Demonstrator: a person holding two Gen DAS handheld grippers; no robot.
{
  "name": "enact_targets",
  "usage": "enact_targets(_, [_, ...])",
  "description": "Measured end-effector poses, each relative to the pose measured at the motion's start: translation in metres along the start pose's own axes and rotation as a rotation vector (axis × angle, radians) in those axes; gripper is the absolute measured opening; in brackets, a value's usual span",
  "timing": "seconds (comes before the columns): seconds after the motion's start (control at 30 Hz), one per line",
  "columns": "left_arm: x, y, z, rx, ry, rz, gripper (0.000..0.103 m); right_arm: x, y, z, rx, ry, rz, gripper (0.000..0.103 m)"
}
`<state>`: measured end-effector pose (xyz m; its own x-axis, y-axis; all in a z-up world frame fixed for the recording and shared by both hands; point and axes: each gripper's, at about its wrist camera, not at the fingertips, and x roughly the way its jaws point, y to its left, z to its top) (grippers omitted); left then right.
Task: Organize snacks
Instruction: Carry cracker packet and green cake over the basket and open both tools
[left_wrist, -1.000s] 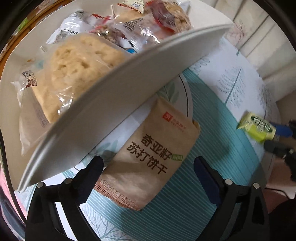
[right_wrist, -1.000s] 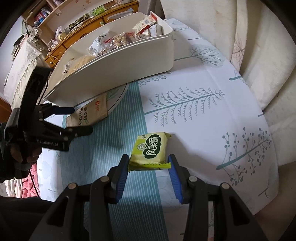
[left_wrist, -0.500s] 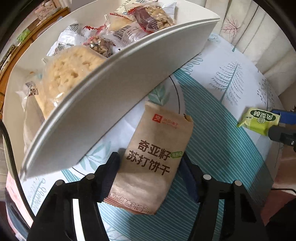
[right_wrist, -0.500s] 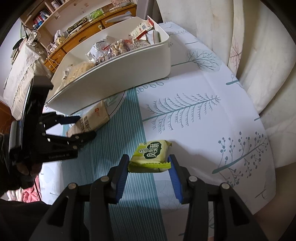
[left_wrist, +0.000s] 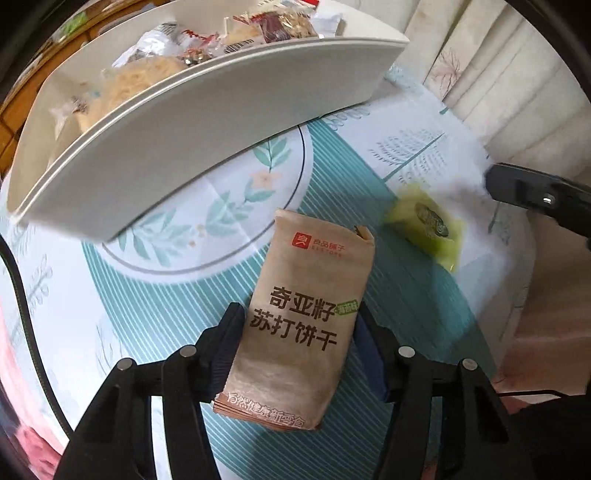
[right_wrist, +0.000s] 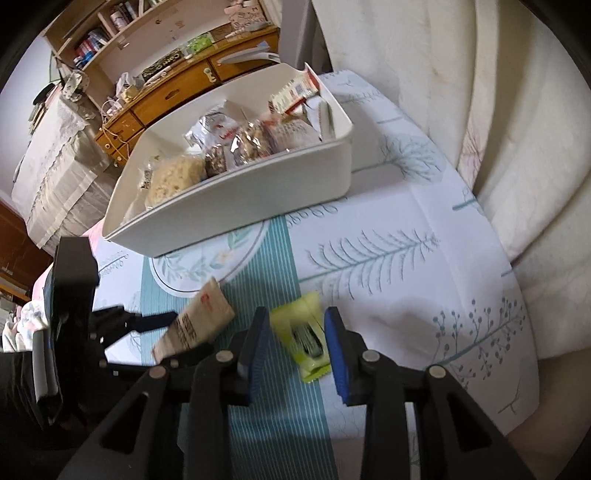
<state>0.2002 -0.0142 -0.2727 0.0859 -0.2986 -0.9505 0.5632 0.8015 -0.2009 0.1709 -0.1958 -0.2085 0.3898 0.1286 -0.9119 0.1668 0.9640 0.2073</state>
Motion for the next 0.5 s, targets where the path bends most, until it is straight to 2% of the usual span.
enact_targets(0.13, [-0.018, 0.0, -0.008, -0.065, -0.038, -0.049, 0.057, 0.004, 0.0, 0.007, -0.012, 0.028, 0.01, 0.031])
enact_targets(0.3, [-0.032, 0.0, -0.008, -0.115, -0.073, -0.058, 0.057, 0.02, -0.003, 0.01, 0.004, 0.095, 0.026, 0.032])
enact_targets(0.43, [-0.043, 0.009, -0.008, -0.166, -0.103, -0.058, 0.057, 0.042, -0.001, 0.006, -0.023, 0.188, 0.017, 0.034])
enact_targets(0.5, [-0.048, 0.013, -0.001, -0.188, -0.113, -0.055, 0.057, 0.052, 0.001, 0.002, -0.039, 0.221, -0.014, 0.044])
